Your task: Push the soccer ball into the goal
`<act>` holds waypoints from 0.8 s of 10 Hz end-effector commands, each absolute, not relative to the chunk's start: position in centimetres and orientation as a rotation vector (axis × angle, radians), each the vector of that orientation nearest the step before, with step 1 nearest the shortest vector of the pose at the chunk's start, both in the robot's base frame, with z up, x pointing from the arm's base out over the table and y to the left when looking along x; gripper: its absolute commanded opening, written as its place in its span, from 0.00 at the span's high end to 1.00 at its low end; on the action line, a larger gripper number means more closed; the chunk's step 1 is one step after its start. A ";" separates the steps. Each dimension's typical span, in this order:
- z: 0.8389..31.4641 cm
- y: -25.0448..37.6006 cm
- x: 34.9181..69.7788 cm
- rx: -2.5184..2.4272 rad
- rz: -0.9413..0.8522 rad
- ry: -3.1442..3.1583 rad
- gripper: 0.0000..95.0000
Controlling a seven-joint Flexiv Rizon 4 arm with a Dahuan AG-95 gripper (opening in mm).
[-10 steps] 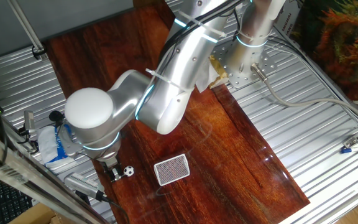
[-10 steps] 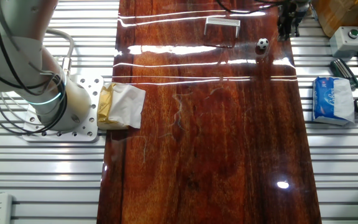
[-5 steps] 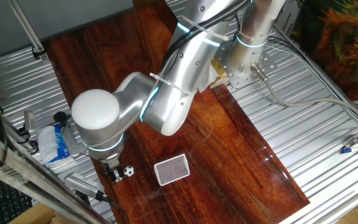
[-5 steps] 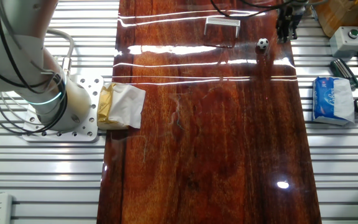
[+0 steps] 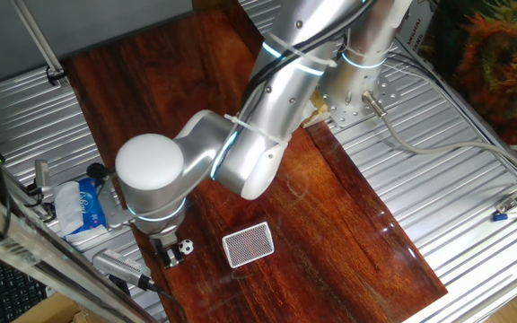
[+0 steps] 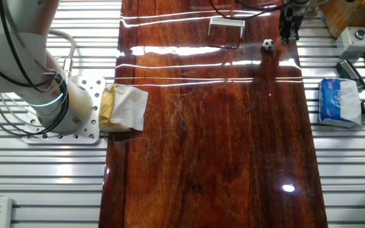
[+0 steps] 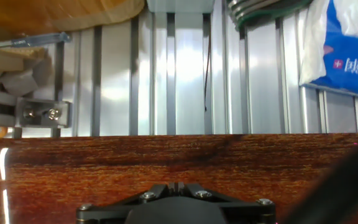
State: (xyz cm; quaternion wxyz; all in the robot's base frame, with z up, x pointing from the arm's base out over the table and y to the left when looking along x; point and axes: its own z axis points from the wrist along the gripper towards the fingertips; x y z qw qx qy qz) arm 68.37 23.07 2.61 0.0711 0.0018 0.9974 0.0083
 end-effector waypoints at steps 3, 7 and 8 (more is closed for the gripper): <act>1.2 22.5 66.2 -0.018 0.088 3.033 1.00; 2.6 21.6 63.5 -0.057 0.135 3.106 1.00; 3.1 21.7 63.4 -0.056 0.136 3.114 1.00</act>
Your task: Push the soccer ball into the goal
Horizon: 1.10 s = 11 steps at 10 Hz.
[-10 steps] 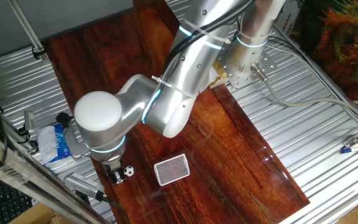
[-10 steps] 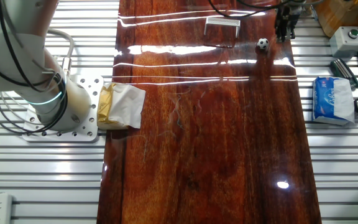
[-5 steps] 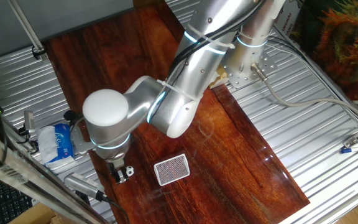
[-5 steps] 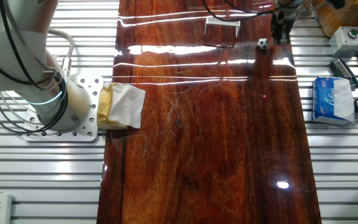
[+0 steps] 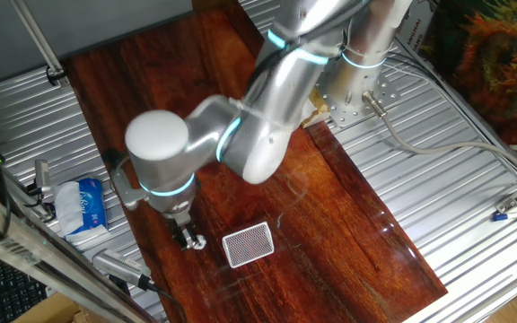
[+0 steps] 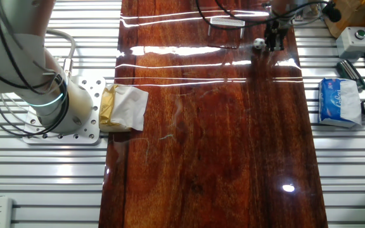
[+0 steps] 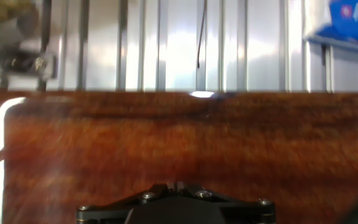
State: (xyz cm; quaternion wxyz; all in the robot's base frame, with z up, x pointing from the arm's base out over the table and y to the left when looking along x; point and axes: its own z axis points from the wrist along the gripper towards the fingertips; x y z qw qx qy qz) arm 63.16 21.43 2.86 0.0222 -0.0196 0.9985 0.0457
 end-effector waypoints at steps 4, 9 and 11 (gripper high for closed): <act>3.4 21.8 63.5 -0.045 0.144 3.110 1.00; 3.4 21.8 63.5 -0.027 0.146 3.105 1.00; 3.4 21.8 63.4 -0.013 0.157 3.112 1.00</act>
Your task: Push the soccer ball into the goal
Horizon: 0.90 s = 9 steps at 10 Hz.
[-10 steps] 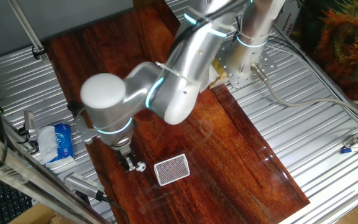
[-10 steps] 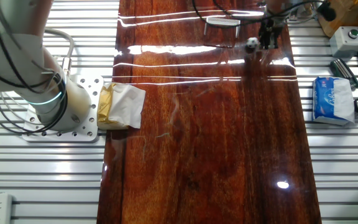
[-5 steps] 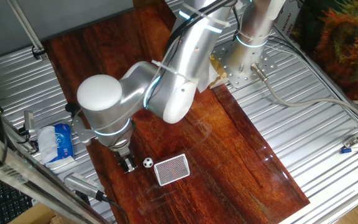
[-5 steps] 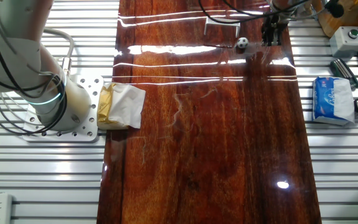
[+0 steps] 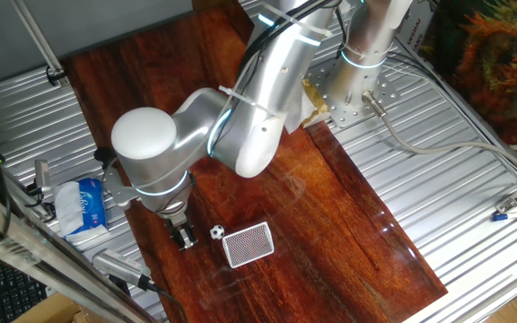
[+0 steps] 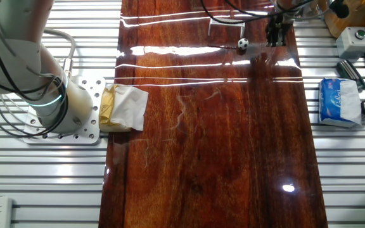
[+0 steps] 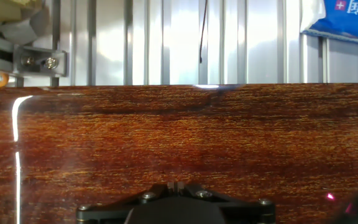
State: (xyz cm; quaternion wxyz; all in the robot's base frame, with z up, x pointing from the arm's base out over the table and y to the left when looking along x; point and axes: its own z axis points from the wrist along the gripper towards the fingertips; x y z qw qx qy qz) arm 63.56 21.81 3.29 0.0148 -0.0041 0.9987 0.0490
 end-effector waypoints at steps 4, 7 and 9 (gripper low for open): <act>3.3 21.8 63.4 0.024 0.126 3.102 1.00; 2.8 21.7 63.4 0.026 0.111 3.102 1.00; 2.8 21.7 63.4 0.009 0.050 3.114 1.00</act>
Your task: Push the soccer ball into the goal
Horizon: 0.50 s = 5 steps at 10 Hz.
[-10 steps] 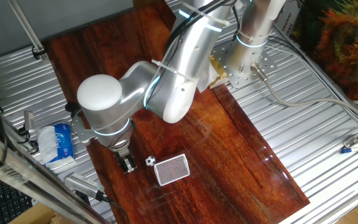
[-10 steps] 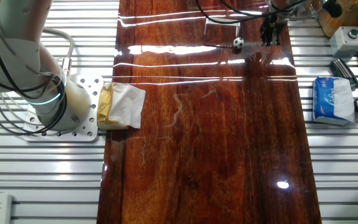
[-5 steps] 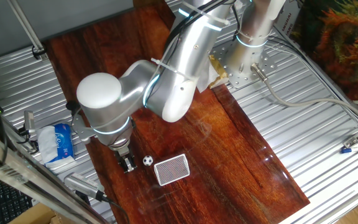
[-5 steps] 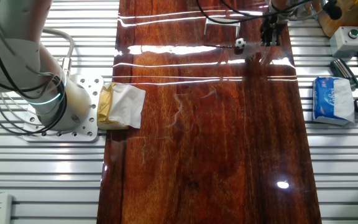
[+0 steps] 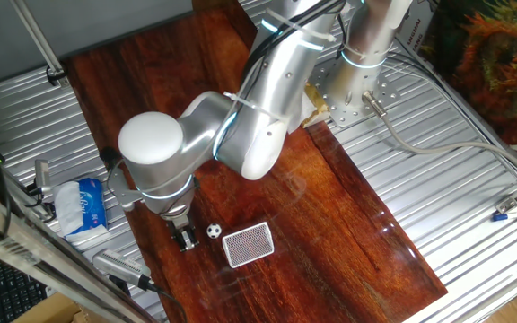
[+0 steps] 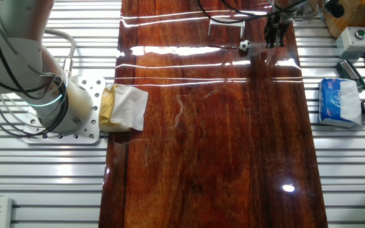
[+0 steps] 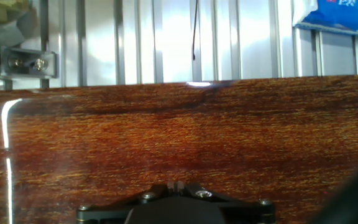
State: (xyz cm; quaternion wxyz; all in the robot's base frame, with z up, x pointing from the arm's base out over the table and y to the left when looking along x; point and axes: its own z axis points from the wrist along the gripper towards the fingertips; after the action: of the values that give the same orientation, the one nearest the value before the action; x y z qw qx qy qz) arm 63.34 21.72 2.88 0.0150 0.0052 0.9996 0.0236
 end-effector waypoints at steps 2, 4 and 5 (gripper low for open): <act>2.8 21.7 63.4 0.006 0.052 3.114 1.00; 2.8 21.7 63.4 0.010 0.055 3.110 1.00; 2.8 21.7 63.4 0.014 0.070 3.106 1.00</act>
State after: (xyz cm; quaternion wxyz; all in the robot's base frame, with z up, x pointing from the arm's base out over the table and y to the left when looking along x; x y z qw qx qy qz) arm 63.42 21.67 2.68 0.0187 0.0051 0.9996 0.0215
